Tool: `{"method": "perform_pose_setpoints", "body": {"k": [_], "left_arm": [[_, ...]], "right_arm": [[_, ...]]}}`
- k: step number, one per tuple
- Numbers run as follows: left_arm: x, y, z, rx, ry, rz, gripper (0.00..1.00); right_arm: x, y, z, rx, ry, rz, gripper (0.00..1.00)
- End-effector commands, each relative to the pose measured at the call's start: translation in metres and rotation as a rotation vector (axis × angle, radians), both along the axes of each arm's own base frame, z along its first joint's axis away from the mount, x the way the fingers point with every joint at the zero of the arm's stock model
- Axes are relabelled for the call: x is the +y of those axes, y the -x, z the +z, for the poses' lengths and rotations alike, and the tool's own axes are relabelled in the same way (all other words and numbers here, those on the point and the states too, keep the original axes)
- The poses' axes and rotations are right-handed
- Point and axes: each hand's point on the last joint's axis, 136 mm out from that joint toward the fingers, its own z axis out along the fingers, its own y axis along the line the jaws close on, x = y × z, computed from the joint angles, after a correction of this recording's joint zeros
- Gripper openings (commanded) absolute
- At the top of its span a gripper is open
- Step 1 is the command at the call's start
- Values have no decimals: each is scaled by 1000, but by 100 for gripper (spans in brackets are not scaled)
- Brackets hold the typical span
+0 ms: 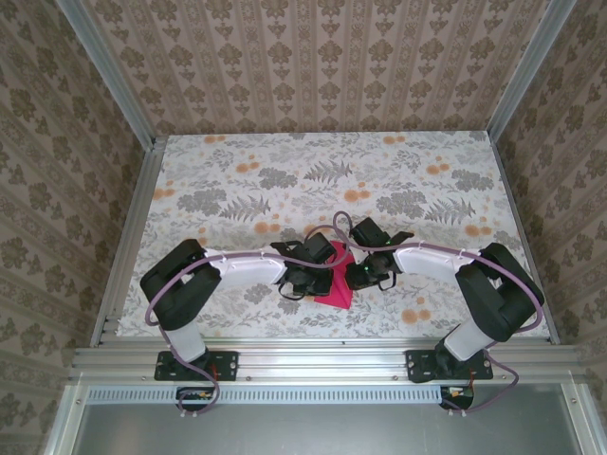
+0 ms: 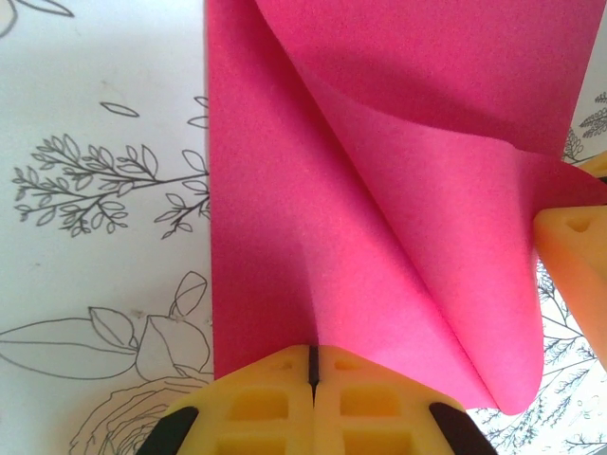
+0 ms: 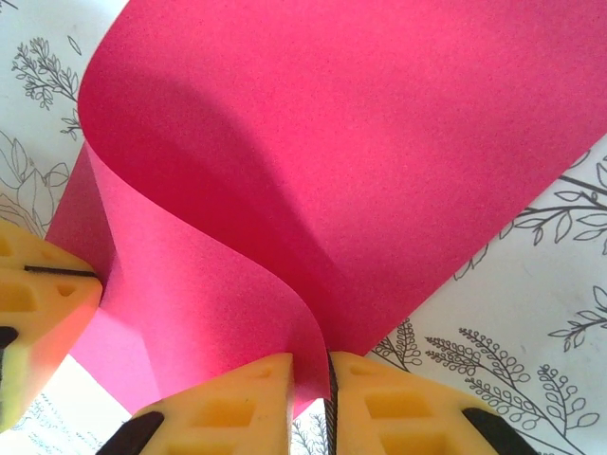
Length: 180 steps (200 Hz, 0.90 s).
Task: Fold a paper plane with a square sheet of paper (pick it up from the middle)
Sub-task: Fold the triangle a second time at the center of the table.
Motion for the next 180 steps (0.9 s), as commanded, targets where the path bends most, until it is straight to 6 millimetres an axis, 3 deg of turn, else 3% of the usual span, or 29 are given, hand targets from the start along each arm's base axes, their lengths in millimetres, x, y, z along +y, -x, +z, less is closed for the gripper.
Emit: {"method": "perform_pose_setpoints", "body": {"k": [1,152,180], "left_arm": [[7,6,-11,13,-67,-29,4],[11,6,-10,4,-79,-24,4],[7,1,1,-18,-55,-19,7]], "right_arm": [[0,-8,5,-21,12,1,18],[-9,-4,-12,26,74,-17,18],[-10,-2,-13,36,75,-19,18]]}}
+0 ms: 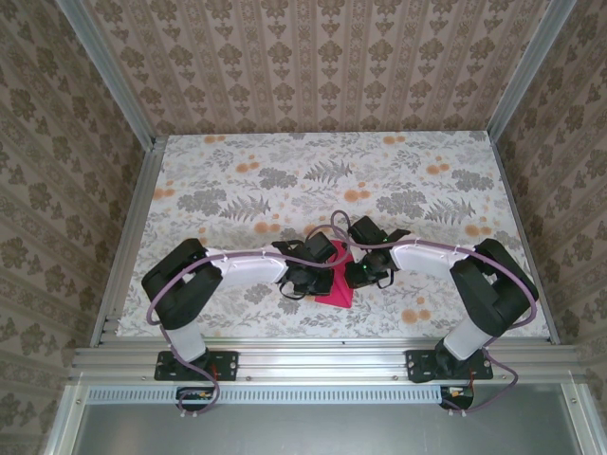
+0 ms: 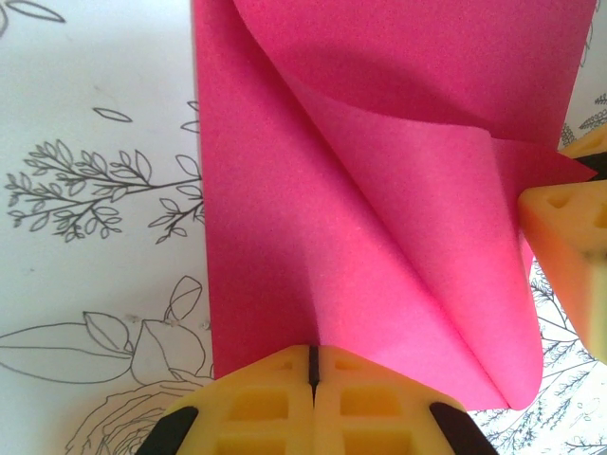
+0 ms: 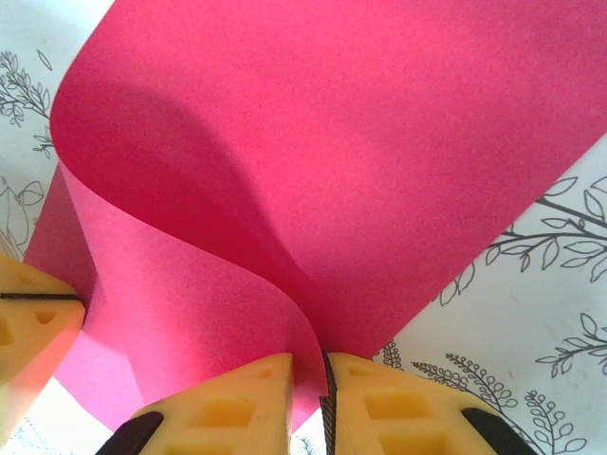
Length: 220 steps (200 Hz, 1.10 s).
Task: Fold a paper plane with a square sheet of paper (pick it up from the middle)
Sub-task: Fold the triangle a second time at the center of the table.
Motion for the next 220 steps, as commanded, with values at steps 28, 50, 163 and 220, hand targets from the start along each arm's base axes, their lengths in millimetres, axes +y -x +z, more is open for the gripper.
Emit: {"method": "perform_pose_setpoints", "body": {"k": [28,50,163,220], "left_arm": [[0,-8,27,-72,18,4,11],[-3,-20,47,-109,99,53,13],[-29,-49,58,-45,423,237,12],[-34,-50,39,1,436,271,12]], "right_arm": [[-9,6,-11,38,41,-22,18],[-9,8,-13,45,38,-22,18],[-8,9,-17,52,30,-24,17],[-7,8,-18,53,28,-25,17]]}}
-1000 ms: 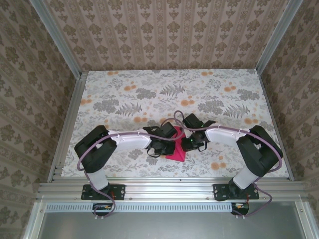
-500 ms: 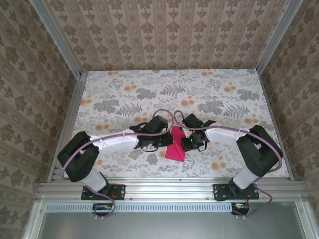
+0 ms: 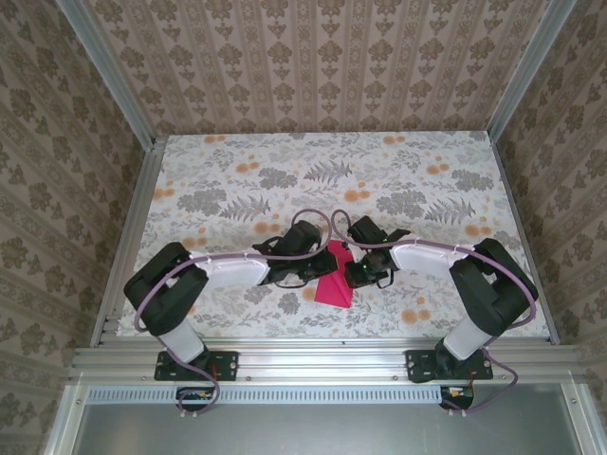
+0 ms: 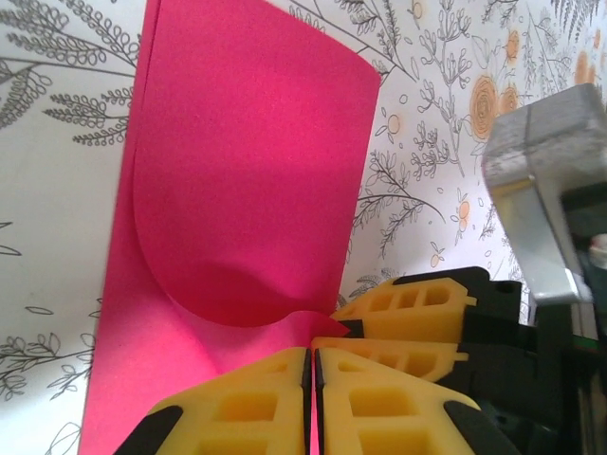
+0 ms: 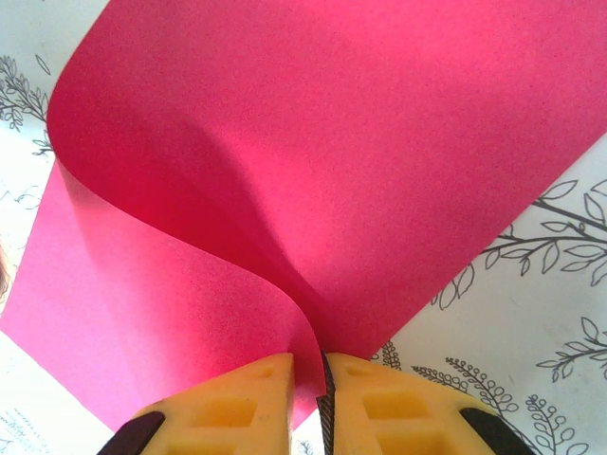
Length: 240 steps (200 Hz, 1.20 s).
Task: Fold a paper plane with a square sheet of paper (pick it up from the middle)
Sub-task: Fold the triangle a second time at the center of the table.
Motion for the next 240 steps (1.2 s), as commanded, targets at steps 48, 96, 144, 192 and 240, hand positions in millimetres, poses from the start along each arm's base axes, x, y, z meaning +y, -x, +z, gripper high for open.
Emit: {"method": "perform_pose_setpoints", "body": {"k": [48,96,144,192,240], "left_arm": [[1,1,-26,55,-6,28,12],[8,4,-48,68,-69,25,12],[14,9,-64,80,-114,24,12],[17,13,-65,77,-136,18,12],[16,14,-61,67,-137,5,12]], "right_arm": [[-8,9,-19,57,34,-18,17],[-7,9,-19,60,34,-17,17],[-8,9,-19,62,36,-18,18],[-2,0,2,22,-7,-41,26],[-1,-8,56,-86,-139,-117,39]]}}
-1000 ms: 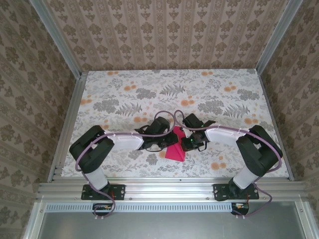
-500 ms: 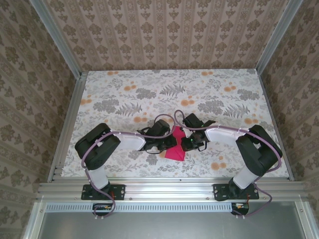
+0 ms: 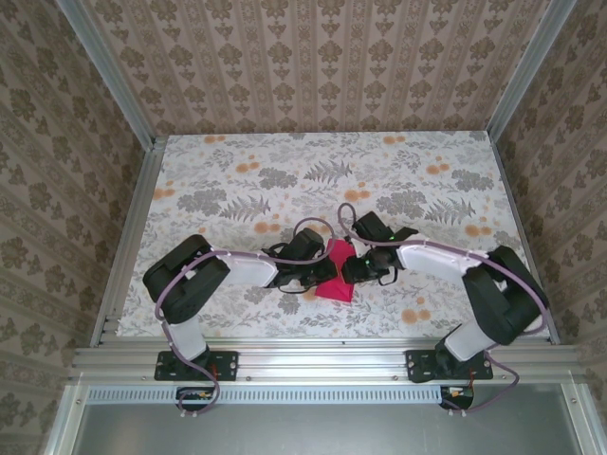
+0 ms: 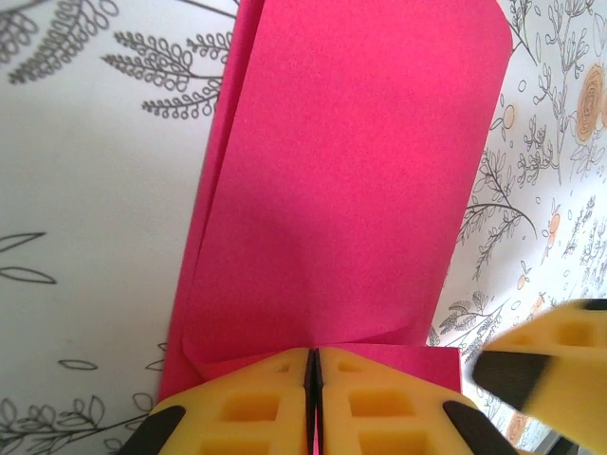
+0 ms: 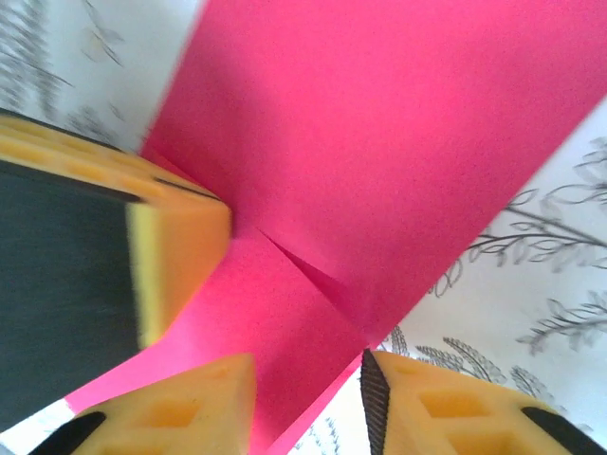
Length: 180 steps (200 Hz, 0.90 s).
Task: Fold a paper plane with a square sheet of paper (pick it up from the middle)
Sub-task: Fold the triangle a second time at the center of the table.
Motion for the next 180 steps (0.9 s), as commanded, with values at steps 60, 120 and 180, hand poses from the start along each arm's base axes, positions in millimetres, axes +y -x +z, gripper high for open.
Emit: {"method": "perform_pose_setpoints", "body": {"k": [60,120,180], "left_arm": [[15,12,-16,9,-93,-29,12],[14,12,-16,8,-100,-38,12],[16,14,-17,7,-108,-43,12]], "right_arm": [[43,31,47,72,-445,-44,19],[54,36,21,183,-425,-42,11],[46,38,-8,244,-323,-57,12]]}}
